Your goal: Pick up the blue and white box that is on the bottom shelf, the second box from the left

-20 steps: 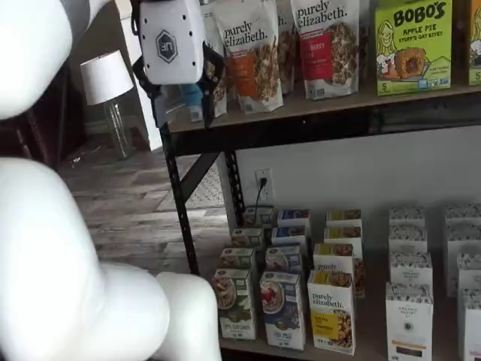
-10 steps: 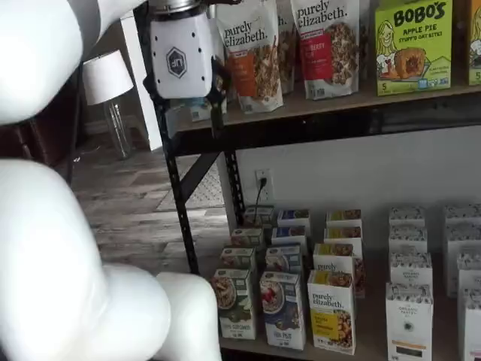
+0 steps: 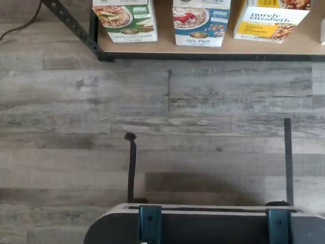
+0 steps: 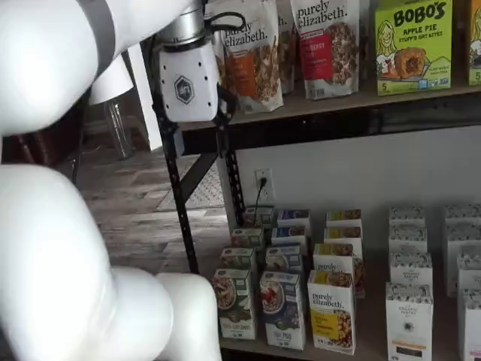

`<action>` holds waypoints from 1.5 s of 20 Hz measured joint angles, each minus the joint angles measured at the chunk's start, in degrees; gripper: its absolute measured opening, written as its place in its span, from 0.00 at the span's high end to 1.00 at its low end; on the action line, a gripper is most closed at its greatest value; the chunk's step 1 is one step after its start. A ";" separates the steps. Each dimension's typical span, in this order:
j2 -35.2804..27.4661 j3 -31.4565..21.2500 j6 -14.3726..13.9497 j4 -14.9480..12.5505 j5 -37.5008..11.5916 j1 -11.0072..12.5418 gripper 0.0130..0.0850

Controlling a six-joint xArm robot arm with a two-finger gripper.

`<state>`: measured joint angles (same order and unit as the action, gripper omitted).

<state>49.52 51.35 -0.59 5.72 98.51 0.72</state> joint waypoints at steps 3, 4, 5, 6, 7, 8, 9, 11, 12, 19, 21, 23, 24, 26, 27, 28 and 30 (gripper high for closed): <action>-0.14 -2.06 -0.89 -0.11 -2.23 -1.10 0.00; -0.20 -2.70 -1.25 -0.25 -2.95 -1.55 0.00; -0.27 -3.35 -1.67 -0.48 -3.72 -2.04 0.00; -0.39 -4.18 -2.31 -0.99 -4.70 -2.82 0.00; -0.58 -5.01 -2.75 -1.17 -5.72 -3.32 0.00; -0.71 -5.71 -3.14 -1.43 -6.60 -3.78 0.00; -0.74 -6.45 -3.43 -1.61 -7.62 -4.13 0.00; -0.93 -8.33 -3.85 -1.62 -10.28 -4.68 0.00; -1.11 -9.33 -4.11 -1.80 -11.70 -5.03 0.00; -2.67 -14.96 -4.63 -1.81 -20.52 -6.05 0.00; -3.53 -16.10 -4.73 -1.89 -22.34 -6.25 0.00; -4.41 -17.18 -4.84 -1.95 -24.26 -6.45 0.00; -4.73 -17.95 -4.99 -2.14 -25.70 -6.64 0.00; -5.43 -19.04 -5.45 -2.75 -27.99 -7.04 0.00; -5.82 -19.57 -5.66 -3.04 -29.21 -7.21 0.00; -6.20 -20.06 -5.82 -3.28 -30.37 -7.33 0.00; -7.29 -20.84 -6.09 -3.71 -32.58 -7.49 0.00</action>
<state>42.23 30.51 -6.68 2.01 65.93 -6.77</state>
